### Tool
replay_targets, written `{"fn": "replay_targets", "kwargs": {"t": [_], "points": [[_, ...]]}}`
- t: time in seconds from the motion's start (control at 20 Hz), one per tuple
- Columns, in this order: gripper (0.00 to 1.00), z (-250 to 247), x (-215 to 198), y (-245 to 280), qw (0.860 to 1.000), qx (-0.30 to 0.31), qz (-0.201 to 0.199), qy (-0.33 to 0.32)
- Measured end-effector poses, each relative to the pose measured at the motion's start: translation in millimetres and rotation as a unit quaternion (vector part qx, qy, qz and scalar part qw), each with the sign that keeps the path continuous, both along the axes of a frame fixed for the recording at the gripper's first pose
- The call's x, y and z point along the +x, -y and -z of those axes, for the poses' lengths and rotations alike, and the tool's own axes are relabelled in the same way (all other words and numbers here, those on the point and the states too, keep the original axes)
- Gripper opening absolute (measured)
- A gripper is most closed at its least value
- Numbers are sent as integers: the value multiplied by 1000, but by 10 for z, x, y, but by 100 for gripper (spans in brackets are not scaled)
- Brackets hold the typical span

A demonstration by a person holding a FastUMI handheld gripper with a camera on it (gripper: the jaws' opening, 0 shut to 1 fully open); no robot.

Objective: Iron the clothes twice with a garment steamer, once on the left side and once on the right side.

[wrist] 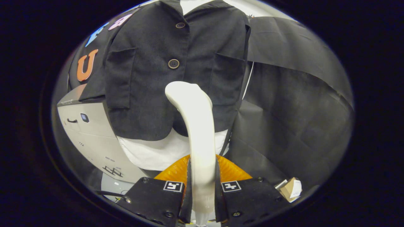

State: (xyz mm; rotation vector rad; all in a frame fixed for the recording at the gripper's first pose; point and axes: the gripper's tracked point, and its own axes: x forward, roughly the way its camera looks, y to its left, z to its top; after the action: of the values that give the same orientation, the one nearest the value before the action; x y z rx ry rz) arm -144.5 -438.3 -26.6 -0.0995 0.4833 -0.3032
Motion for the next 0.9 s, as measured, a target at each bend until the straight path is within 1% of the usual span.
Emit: {"fn": "replay_targets", "kwargs": {"t": [0.5, 0.65, 0.9], "points": [[31, -130, -20, -91, 1000, 14, -10, 10], [31, -291, -67, -156, 999, 23, -21, 17], [31, -488, -44, -269, 997, 30, -51, 44]]}}
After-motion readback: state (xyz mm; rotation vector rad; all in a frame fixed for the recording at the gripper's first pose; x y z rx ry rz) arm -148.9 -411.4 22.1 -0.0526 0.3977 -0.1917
